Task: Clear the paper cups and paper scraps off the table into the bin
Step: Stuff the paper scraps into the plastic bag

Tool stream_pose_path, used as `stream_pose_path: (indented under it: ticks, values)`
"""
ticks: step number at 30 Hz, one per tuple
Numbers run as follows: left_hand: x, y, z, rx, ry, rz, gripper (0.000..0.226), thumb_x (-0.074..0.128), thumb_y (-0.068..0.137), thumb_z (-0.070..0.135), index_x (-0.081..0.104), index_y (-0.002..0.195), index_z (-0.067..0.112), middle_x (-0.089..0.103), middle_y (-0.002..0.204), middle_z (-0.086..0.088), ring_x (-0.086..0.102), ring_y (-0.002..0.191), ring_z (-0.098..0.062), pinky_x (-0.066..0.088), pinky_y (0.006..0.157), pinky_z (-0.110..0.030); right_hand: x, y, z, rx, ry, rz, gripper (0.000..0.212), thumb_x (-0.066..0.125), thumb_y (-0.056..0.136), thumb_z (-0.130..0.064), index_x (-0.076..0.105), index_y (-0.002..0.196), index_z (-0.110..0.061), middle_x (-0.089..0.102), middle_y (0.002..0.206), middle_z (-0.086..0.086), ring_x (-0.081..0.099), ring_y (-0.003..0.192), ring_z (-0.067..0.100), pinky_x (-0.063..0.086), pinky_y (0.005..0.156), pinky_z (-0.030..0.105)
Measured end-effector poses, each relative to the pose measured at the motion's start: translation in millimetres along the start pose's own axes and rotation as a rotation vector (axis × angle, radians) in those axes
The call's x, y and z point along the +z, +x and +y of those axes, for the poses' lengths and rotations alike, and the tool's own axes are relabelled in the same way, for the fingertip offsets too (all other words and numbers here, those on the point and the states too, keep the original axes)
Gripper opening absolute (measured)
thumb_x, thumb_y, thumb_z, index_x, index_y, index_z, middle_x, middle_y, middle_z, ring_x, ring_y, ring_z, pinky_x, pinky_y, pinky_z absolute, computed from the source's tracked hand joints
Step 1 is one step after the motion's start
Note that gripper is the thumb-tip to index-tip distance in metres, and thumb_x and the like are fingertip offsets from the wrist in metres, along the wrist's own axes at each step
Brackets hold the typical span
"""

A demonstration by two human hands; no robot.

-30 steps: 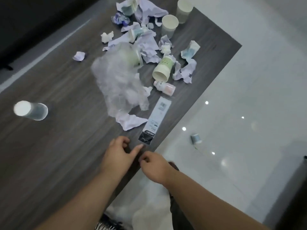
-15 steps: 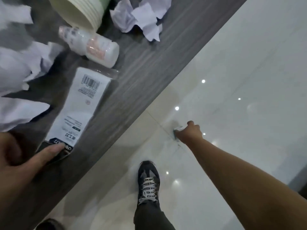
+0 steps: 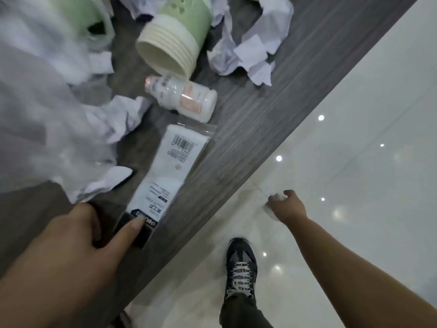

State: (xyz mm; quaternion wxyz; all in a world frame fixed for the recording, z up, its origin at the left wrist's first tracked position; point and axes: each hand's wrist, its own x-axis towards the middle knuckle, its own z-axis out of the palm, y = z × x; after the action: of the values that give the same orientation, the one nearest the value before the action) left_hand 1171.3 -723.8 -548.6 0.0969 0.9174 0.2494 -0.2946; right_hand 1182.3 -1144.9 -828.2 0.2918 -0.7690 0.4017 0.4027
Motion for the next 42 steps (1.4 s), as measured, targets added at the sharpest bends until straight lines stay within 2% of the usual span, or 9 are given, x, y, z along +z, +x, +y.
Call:
stream_pose_path:
  ticks: [7,12,17,21,26,30,33,37,42]
  values:
    - [-19.0,-13.3,45.0,-0.059,-0.059,-0.217,0.076,0.047,0.084,0.091,0.059,0.105,0.019,0.065,0.11,-0.01,0.066,0.107,-0.036,0.054,0.087,-0.043,-61.3,-231.8,-34.6,-0.189,0.16,-0.072,0.038,0.061,0.093,-0.064,0.069,0.114,-0.033,0.072,0.101,-0.01,0.069,0.087,0.007,0.052,0.073,0.03]
    - [-60.5,-35.9,33.3,-0.046,-0.482,-0.312,0.052,0.045,0.105,0.068,0.068,0.101,0.022,0.072,0.103,0.004,0.069,0.112,-0.026,0.05,0.09,-0.037,-75.5,-372.7,-101.4,-0.373,0.246,-0.147,0.013,0.067,0.097,-0.051,0.063,0.109,-0.048,0.074,0.095,-0.014,0.069,0.071,-0.008,0.047,0.062,0.021]
    - [-100.6,-110.5,10.0,0.019,-1.16,-0.603,0.064,0.067,0.076,0.089,0.08,0.113,0.039,0.084,0.105,0.003,0.077,0.084,-0.014,0.058,0.074,-0.031,-55.7,-450.3,-167.5,-0.509,0.235,-0.219,0.022,0.07,0.089,-0.06,0.072,0.099,-0.04,0.074,0.091,-0.022,0.071,0.08,-0.001,0.058,0.072,0.031]
    - [-107.9,-140.1,-50.1,0.107,-1.275,-0.614,0.063,0.087,0.08,0.06,0.076,0.125,0.018,0.082,0.106,-0.01,0.075,0.089,-0.02,0.059,0.08,-0.034,-11.5,-503.1,-183.6,-0.583,0.136,-0.313,0.04,0.063,0.068,-0.077,0.07,0.1,-0.055,0.075,0.094,-0.025,0.071,0.083,-0.006,0.051,0.065,0.013]
    - [-108.0,-156.3,-144.2,0.076,-1.226,-0.762,0.06,0.093,0.079,0.054,0.08,0.119,0.012,0.08,0.099,-0.008,0.07,0.087,-0.019,0.055,0.077,-0.032,54.5,-550.3,-157.9,-0.632,-0.045,-0.41,0.04,0.058,0.083,-0.08,0.073,0.103,-0.048,0.076,0.101,-0.017,0.07,0.094,-0.006,0.053,0.081,0.015]
    - [-81.9,-157.4,-192.9,-0.305,-1.249,-0.599,0.066,0.095,0.046,0.053,0.085,0.092,0.007,0.079,0.087,-0.022,0.072,0.082,-0.031,0.057,0.08,-0.045,83.8,-544.7,-145.5,-0.654,-0.196,-0.259,0.034,0.053,0.097,-0.066,0.072,0.112,-0.042,0.068,0.111,-0.016,0.062,0.107,-0.005,0.048,0.101,0.024]
    - [-59.6,-142.4,-207.4,-0.507,-1.221,-0.432,0.039,0.094,0.067,0.036,0.084,0.093,0.009,0.079,0.082,-0.022,0.077,0.077,-0.036,0.064,0.086,-0.058,70.1,-512.7,-164.7,-0.602,-0.15,-0.052,0.023,0.062,0.1,-0.038,0.073,0.119,-0.032,0.069,0.113,-0.012,0.066,0.106,0.007,0.053,0.099,0.032]
    - [-49.1,-123.2,-198.3,-0.469,-0.934,-0.167,0.04,0.091,0.081,0.035,0.072,0.116,0.027,0.078,0.096,0.001,0.076,0.082,-0.019,0.054,0.075,-0.035,6.6,-456.0,-221.4,-0.546,0.128,0.296,0.026,0.054,0.093,-0.019,0.072,0.109,-0.029,0.072,0.099,-0.004,0.07,0.085,0.016,0.056,0.077,0.033]
    - [-55.5,-101.2,-143.1,-0.333,-0.875,0.038,0.055,0.094,0.072,0.031,0.058,0.114,0.03,0.066,0.101,0.004,0.07,0.091,-0.023,0.052,0.074,-0.031,-53.3,-386.1,-268.4,-0.584,0.033,0.498,0.034,0.06,0.092,-0.022,0.064,0.126,-0.022,0.059,0.123,0.004,0.063,0.109,0.025,0.054,0.094,0.044]
